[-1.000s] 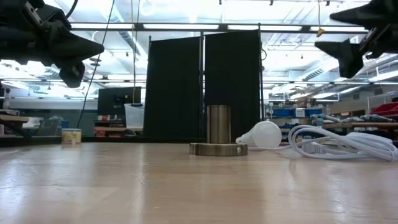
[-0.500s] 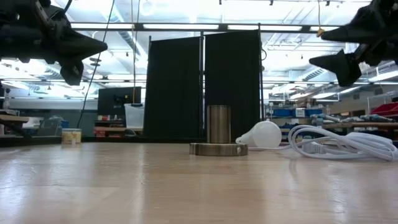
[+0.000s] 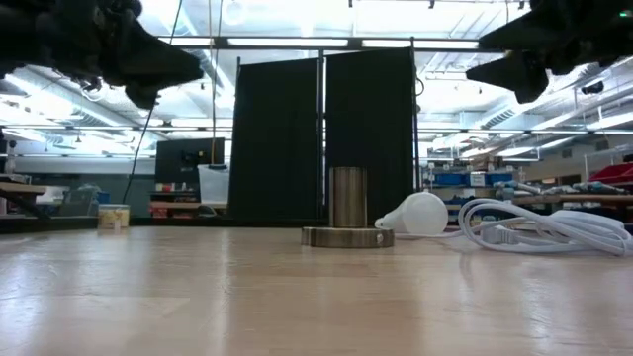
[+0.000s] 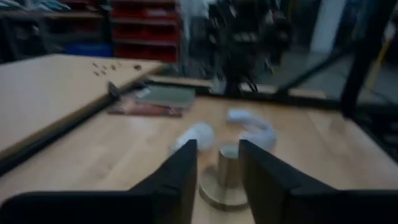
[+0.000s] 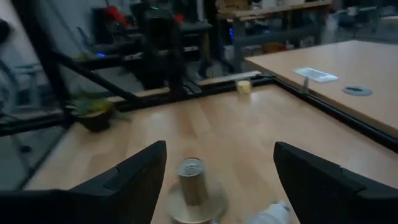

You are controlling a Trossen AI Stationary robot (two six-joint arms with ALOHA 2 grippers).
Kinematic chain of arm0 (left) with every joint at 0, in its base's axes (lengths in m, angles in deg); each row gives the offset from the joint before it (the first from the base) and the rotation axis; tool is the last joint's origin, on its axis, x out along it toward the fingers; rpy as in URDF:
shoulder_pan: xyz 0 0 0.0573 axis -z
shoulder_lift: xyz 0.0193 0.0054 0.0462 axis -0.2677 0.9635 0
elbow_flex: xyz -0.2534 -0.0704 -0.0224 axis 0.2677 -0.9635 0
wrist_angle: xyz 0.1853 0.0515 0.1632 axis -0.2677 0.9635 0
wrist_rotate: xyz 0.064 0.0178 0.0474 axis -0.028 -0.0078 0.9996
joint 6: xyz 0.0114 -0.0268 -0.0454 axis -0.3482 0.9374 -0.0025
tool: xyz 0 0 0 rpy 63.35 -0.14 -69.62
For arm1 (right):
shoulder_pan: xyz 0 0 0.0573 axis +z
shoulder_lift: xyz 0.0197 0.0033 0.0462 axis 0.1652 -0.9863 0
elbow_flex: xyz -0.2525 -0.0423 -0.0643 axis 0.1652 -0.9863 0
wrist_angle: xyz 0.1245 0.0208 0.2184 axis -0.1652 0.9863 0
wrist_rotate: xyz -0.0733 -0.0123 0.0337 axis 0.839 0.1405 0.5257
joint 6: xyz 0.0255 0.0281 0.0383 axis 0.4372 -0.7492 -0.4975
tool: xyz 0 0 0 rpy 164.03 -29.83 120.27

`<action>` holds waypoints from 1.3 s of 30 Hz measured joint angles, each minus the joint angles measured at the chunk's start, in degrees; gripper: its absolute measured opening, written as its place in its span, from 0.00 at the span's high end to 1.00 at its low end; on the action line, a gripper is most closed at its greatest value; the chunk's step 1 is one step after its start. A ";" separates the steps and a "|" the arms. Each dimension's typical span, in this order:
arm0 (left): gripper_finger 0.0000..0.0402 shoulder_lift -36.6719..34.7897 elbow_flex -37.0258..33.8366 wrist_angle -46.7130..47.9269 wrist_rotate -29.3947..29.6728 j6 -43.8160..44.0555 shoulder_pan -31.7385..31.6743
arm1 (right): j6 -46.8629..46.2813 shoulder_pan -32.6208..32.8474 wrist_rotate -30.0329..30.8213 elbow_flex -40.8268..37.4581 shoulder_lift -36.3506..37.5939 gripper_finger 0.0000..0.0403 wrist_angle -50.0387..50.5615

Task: Screw lightbulb
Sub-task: Insert the light bulb into the lamp

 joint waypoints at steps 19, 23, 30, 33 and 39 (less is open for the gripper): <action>0.47 40.61 9.40 -19.85 -0.34 -4.51 0.04 | -5.83 -9.08 -2.78 13.02 -27.86 0.16 15.30; 0.42 46.36 11.17 -20.79 1.72 -4.32 -0.04 | -6.94 -10.54 -2.29 13.02 -32.33 0.10 11.66; 0.36 53.03 15.21 -22.19 5.09 -3.04 -0.27 | -7.11 -13.48 -1.26 13.00 -39.96 0.07 6.61; 0.32 54.72 17.24 -22.21 6.07 -2.57 -0.53 | -7.20 -14.30 -2.72 13.00 -42.83 0.07 5.29; 0.23 57.64 20.06 -22.24 5.25 -0.78 -0.89 | -6.40 -14.53 -3.41 11.62 -47.09 0.07 -1.91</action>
